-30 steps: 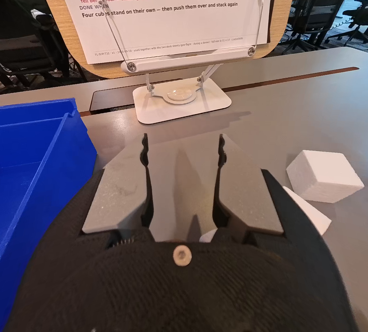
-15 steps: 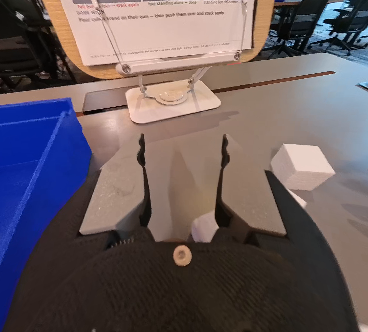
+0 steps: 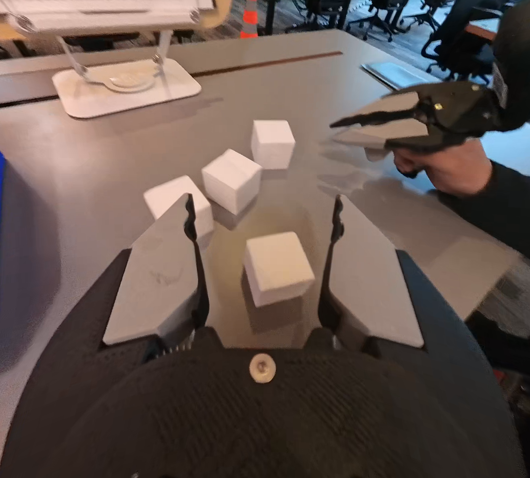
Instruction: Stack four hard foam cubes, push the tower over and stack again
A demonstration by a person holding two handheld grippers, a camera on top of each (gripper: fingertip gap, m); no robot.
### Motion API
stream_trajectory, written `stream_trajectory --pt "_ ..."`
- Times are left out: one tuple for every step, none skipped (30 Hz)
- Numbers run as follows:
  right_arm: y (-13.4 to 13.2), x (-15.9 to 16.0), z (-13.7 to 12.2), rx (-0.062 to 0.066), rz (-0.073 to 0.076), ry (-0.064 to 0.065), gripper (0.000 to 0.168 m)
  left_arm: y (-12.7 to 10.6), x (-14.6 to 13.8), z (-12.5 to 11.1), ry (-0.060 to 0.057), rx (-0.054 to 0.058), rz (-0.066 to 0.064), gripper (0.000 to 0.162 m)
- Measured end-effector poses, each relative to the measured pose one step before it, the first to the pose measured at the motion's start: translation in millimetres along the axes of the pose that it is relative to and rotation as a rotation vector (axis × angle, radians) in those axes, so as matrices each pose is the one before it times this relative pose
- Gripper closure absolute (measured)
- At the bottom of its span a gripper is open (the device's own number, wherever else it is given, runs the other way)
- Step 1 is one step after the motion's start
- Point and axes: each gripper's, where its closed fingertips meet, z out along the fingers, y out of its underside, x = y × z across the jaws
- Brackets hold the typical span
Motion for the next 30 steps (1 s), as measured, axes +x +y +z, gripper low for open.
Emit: stream_trajectory --pt "0.16 1.31 -0.81 0.0014 0.0024 0.0039 0.153 6.99 7.68 -0.85 0.0067 -0.0176 0.0056 0.066" --pt "0.17 1.37 -0.76 0.0013 0.0030 0.0040 0.153 5.62 4.50 -0.57 -0.0069 -0.0093 0.0081 0.067" --pt "0.02 1.66 -0.71 0.0020 0.0034 0.0045 0.153 3.43 0.94 -0.43 -0.0212 0.0029 0.0080 0.067" --pt "-0.28 1.37 -0.58 0.0031 0.0042 0.0030 0.153 1.82 -0.70 0.12 -0.0234 0.0056 0.0049 0.069" --pt "-0.55 1.09 -0.49 0.0034 0.0052 0.0010 0.153 1.40 -0.82 0.42 -0.0168 0.0004 -0.0002 0.070" --pt "-0.81 0.69 -0.50 0.0043 0.0051 -0.0005 0.153 1.52 -0.46 0.32 -0.0130 -0.0035 -0.0041 0.070" --pt "-1.15 0.34 -0.55 0.0050 0.0043 -0.0022 0.153 1.11 -0.37 -0.01 -0.0113 -0.0027 -0.0065 0.070" --pt "-1.28 0.08 -0.48 0.0054 0.0030 -0.0028 0.153 0.38 0.66 -0.08 -0.0042 0.0002 -0.0075 0.070" --pt "-1.50 -0.28 -0.36 0.0061 0.0019 -0.0030 0.153 0.19 2.00 -0.05 0.0046 -0.0010 -0.0072 0.070" --pt "-1.56 -0.62 -0.21 0.0060 0.0019 -0.0046 0.153 0.39 1.83 -0.30 0.0055 -0.0020 -0.0063 0.070" --pt "-1.18 -0.97 0.09 0.0051 0.0020 -0.0055 0.153 0.65 0.14 -0.46 -0.0029 0.0009 -0.0056 0.070" --pt "-0.51 -1.35 0.53 0.0031 0.0013 -0.0058 0.153 1.47 -0.80 -0.58 -0.0077 0.0008 -0.0019 0.070" --pt "0.31 -1.65 0.98 -0.0013 0.0002 -0.0060 0.153 2.78 -0.84 -0.44 -0.0061 -0.0037 0.0028 0.070" --pt "1.14 -1.76 1.18 -0.0059 -0.0025 -0.0059 0.153 3.43 -1.46 -0.41 -0.0070 -0.0071 0.0042 0.071" --pt "1.21 -1.50 1.17 -0.0070 -0.0053 -0.0036 0.153 3.32 -2.47 -0.47 -0.0091 -0.0074 0.0026 0.071" --pt "0.86 -1.12 0.96 -0.0054 -0.0066 -0.0013 0.153 2.79 -2.97 -0.52 -0.0078 -0.0068 -0.0012 0.071" --pt "0.69 -0.09 0.75 -0.0061 -0.0051 0.0028 0.153 1.85 -2.70 -0.57 -0.0037 -0.0042 -0.0054 0.071" --pt "0.45 0.15 0.55 -0.0056 -0.0024 0.0032 0.153 0.75 -2.05 -0.68 0.0009 -0.0009 -0.0076 0.071" --pt "-0.08 0.07 0.22 -0.0019 0.0001 0.0004 0.153 -0.11 -1.91 -0.61 0.0017 0.0025 -0.0076 0.071" --pt "-0.76 -0.18 -0.11 0.0017 0.0021 -0.0021 0.153 -0.85 -1.95 -0.39 -0.0005 0.0055 -0.0058 0.071" --pt "-1.26 -0.23 -0.60 0.0047 0.0023 -0.0020 0.153 -0.70 -1.83 0.07 -0.0015 0.0045 -0.0029 0.072" --pt "-1.44 0.01 -0.87 0.0062 0.0011 -0.0008 0.153 -0.60 -1.66 0.66 -0.0013 0.0015 -0.0001 0.072" --pt "-1.28 0.25 -0.80 0.0051 -0.0002 0.0017 0.153 -0.79 -1.50 1.05 -0.0029 0.0011 0.0014 0.072" --pt "-0.75 0.30 -0.75 0.0040 -0.0010 0.0021 0.153 -1.29 -1.42 1.27 -0.0035 0.0040 0.0018 0.073" --pt "-0.49 0.19 -0.52 0.0019 -0.0010 0.0013 0.153 -1.45 -0.68 1.29 -0.0006 0.0057 0.0008 0.073" --pt "-0.20 0.17 -0.11 0.0001 -0.0008 0.0011 0.153 -0.97 0.24 1.48 0.0046 0.0027 -0.0010 0.074" --pt "0.03 -0.04 0.11 -0.0007 -0.0004 0.0002 0.153 0.01 0.93 1.65 0.0086 -0.0029 -0.0022 0.074" --pt "-0.10 -0.25 0.15 -0.0008 -0.0001 -0.0009 0.152 0.87 1.24 1.67 0.0103 -0.0068 -0.0019 0.074" --pt "-0.27 -0.56 0.26 -0.0004 -0.0014 -0.0009 0.152 1.48 0.77 1.60 0.0073 -0.0081 0.0003 0.074" --pt "-0.16 -0.72 0.16 -0.0001 -0.0045 0.0001 0.152 1.69 -0.13 1.20 0.0016 -0.0085 0.0019 0.074"
